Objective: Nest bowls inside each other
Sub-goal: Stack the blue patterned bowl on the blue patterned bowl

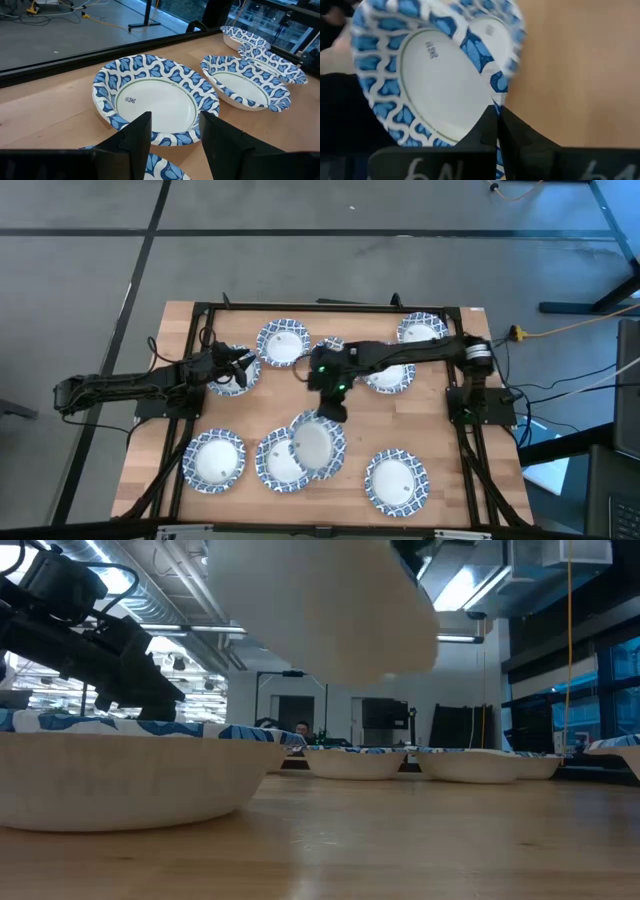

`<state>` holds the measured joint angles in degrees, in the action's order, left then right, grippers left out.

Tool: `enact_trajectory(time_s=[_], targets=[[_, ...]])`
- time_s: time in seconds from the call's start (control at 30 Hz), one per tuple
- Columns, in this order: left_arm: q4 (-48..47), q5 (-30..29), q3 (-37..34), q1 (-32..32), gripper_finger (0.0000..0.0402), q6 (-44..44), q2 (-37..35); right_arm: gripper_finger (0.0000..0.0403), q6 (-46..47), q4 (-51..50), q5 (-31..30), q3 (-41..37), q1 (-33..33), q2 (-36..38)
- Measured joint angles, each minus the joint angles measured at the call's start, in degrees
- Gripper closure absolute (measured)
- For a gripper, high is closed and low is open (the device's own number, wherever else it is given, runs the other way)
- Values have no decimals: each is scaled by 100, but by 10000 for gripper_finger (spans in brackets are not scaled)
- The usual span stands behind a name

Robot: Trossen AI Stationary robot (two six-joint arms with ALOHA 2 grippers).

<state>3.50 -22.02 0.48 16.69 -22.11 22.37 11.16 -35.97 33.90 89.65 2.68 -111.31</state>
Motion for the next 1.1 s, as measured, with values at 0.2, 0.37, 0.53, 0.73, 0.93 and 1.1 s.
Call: enact_trajectory(time_s=[0.2, 0.37, 0.53, 0.73, 0.93, 1.1], targets=[[0, 2, -1, 0, 242, 0, 0, 400, -280, -27, 634, 1350, -136, -1020], [-1, 2, 0, 0, 242, 0, 9, 400, -683, -669, 676, 2274, -213, -1704], [-1, 2, 0, 0, 242, 0, 13, 400, -872, -765, 461, 2517, -214, -2154], [-1, 3, 0, 0, 242, 0, 13, 397, -1004, -763, 25, 2526, -207, -2390], [-1, 2, 0, 0, 242, 0, 13, 379, -857, -815, 22, 2526, -201, -2419], [-1, 2, 0, 0, 242, 0, 12, 359, -980, -860, -246, 2526, -201, -2397]])
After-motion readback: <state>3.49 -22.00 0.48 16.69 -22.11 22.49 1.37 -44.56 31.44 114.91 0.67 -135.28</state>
